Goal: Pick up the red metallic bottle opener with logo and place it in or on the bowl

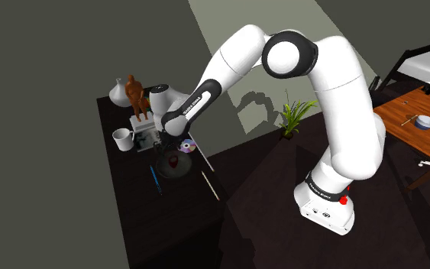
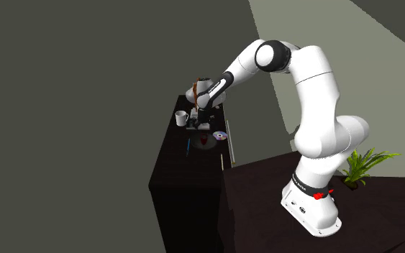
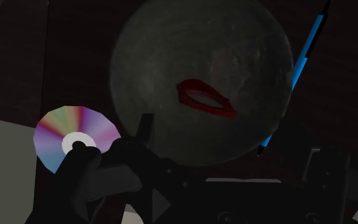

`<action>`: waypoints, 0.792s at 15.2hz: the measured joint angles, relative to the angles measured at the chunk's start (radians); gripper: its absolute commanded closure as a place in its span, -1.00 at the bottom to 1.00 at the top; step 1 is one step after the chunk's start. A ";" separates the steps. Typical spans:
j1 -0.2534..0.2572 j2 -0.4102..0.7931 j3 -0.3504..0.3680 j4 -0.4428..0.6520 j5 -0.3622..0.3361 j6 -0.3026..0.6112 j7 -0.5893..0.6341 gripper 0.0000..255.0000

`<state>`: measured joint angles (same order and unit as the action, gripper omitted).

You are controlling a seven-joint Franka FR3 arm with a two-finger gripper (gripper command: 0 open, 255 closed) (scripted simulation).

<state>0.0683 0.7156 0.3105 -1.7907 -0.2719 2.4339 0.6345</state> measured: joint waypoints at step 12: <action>-0.022 -0.090 0.029 -0.008 0.032 -0.081 -0.020 -1.00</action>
<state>0.0458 0.6253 0.3394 -1.7988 -0.2398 2.3530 0.6148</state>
